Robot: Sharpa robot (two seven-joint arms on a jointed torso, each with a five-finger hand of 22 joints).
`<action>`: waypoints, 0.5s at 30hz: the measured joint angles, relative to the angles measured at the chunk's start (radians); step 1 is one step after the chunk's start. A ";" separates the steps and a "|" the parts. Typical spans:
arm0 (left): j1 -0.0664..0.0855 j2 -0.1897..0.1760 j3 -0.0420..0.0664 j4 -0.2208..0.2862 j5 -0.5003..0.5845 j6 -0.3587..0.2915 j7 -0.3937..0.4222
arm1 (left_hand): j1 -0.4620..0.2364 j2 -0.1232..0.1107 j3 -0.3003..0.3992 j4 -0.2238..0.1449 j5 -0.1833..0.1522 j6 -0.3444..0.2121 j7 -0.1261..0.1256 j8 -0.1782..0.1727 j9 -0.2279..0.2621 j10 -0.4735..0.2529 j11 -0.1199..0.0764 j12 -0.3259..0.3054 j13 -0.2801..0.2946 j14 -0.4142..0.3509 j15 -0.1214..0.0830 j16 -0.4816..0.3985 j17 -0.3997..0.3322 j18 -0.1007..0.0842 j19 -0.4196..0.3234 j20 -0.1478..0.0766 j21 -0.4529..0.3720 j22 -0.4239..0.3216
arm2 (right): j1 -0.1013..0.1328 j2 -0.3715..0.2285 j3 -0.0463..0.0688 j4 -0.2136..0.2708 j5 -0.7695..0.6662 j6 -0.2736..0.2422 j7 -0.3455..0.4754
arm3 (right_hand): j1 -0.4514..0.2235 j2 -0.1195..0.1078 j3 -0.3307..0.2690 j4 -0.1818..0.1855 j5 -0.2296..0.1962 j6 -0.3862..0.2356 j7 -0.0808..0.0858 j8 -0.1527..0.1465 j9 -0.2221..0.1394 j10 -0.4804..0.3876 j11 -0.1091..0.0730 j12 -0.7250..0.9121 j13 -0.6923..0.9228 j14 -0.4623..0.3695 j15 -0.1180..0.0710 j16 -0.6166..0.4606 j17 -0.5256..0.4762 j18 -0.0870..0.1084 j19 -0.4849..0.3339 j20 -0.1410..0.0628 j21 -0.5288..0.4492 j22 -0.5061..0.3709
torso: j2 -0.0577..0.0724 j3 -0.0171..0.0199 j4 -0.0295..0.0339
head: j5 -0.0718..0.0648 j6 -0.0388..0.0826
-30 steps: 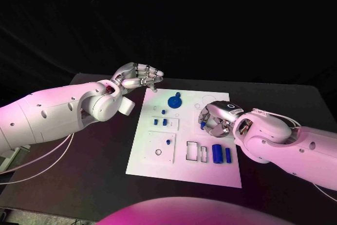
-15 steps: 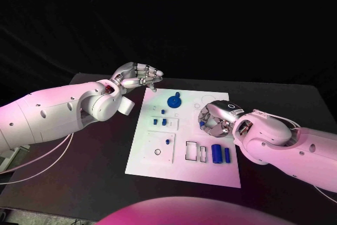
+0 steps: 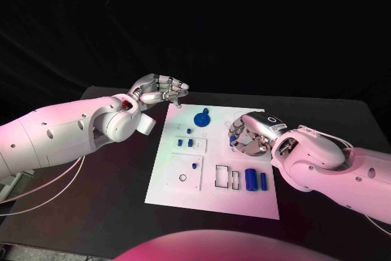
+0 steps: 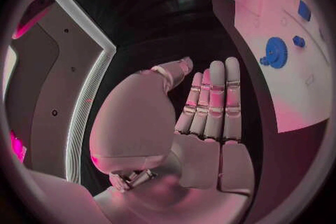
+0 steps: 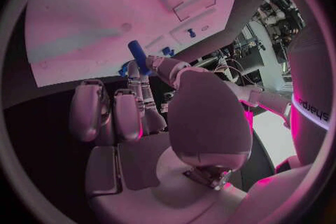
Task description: Assemble the parts on the task board
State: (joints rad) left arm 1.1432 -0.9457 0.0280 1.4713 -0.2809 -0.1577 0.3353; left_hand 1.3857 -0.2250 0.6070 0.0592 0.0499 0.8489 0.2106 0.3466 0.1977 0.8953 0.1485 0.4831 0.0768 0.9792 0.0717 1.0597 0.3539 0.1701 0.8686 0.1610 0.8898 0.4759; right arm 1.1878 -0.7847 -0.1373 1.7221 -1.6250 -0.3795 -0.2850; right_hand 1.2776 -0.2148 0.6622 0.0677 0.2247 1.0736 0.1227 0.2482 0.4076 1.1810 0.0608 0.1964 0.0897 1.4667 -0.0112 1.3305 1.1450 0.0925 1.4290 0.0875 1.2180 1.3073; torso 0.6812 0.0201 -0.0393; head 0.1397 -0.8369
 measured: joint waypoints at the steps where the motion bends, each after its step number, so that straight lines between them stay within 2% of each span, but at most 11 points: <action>1: 0.000 0.000 0.000 0.000 0.000 0.000 0.000 | 0.000 0.000 0.000 0.000 0.000 0.000 0.000 0.000 0.000 0.000 0.000 0.000 0.000 0.000 0.000 0.000 0.000 0.000 0.000 0.000 0.000 0.000 | 0.002 -0.003 0.001 0.007 0.004 -0.003 0.000 | 0.000 0.000 0.000 0.000 0.000 0.000 0.000 0.000 0.000 0.000 0.000 0.000 0.000 0.000 0.000 0.000 0.000 0.000 0.000 0.000 0.000 0.000 | 0.000 0.0000 0.0000 | 0.000 0.000; 6: 0.000 0.002 0.000 -0.003 0.000 0.000 0.000 | 0.000 0.000 0.000 0.000 0.000 0.000 0.000 0.000 0.000 0.000 0.000 0.000 0.000 0.000 0.000 0.000 0.000 0.000 0.000 0.000 0.000 0.000 | 0.013 -0.011 0.006 0.055 0.026 -0.017 -0.001 | -0.003 -0.003 0.000 0.000 0.000 -0.001 -0.001 0.000 0.000 0.000 0.000 0.000 0.000 0.000 0.000 0.000 0.000 -0.001 0.000 0.000 0.002 0.001 | 0.000 0.0000 -0.0005 | 0.002 0.004; 7: 0.000 0.003 0.000 -0.003 0.000 0.000 0.000 | 0.000 0.000 0.000 0.000 0.000 0.000 0.000 0.000 0.000 0.000 0.000 0.000 0.000 0.000 0.000 0.000 0.000 0.000 0.000 0.000 0.000 0.000 | 0.014 -0.008 0.006 0.062 0.031 -0.019 -0.001 | -0.004 -0.004 0.000 0.000 0.000 -0.002 -0.002 0.012 0.000 0.000 0.000 0.000 0.000 0.000 0.000 0.000 0.000 -0.010 0.000 0.000 0.005 0.001 | 0.000 -0.0001 -0.0006 | 0.003 0.004; 10: 0.000 0.006 0.000 -0.006 0.000 0.001 0.000 | 0.000 0.000 0.000 0.000 0.000 0.000 0.000 0.000 0.000 0.000 0.000 0.000 0.000 0.000 0.000 0.000 0.000 0.000 0.000 0.000 0.000 0.000 | 0.012 0.015 0.007 0.076 0.045 -0.025 -0.001 | -0.007 -0.007 0.000 0.000 0.000 -0.002 -0.002 0.016 0.000 0.000 0.000 0.000 0.000 0.000 0.000 0.000 -0.001 -0.014 0.000 0.000 0.005 0.001 | 0.000 0.0000 -0.0012 | 0.006 0.005; 15: 0.000 0.011 0.000 -0.011 0.000 0.001 0.000 | 0.000 0.000 0.000 0.000 0.000 0.000 0.000 0.000 0.000 0.000 0.000 0.000 0.000 0.000 0.000 0.000 0.000 0.000 0.000 0.000 0.000 0.000 | -0.013 0.076 0.008 0.083 0.052 -0.035 0.004 | -0.007 -0.007 0.001 0.007 0.000 -0.003 -0.003 0.021 0.000 0.000 0.000 0.000 0.000 0.000 0.000 0.000 -0.002 -0.016 0.000 0.000 0.005 0.001 | 0.000 0.0001 -0.0013 | 0.015 0.006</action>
State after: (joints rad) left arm 1.1431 -0.9350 0.0279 1.4604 -0.2809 -0.1564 0.3350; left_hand 1.3857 -0.2250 0.6070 0.0593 0.0499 0.8489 0.2106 0.3466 0.1977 0.8953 0.1485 0.4831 0.0768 0.9792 0.0716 1.0597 0.3539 0.1701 0.8686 0.1610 0.8898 0.4760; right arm 1.1749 -0.7085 -0.1297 1.8047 -1.5735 -0.4140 -0.2806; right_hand 1.2710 -0.2214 0.6636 0.0748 0.2243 1.0703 0.1193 0.2690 0.4076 1.1810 0.0608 0.1964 0.0897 1.4667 -0.0111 1.3305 1.1434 0.0767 1.4289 0.0876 1.2227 1.3080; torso 0.6807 0.0202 -0.0407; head 0.1549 -0.8310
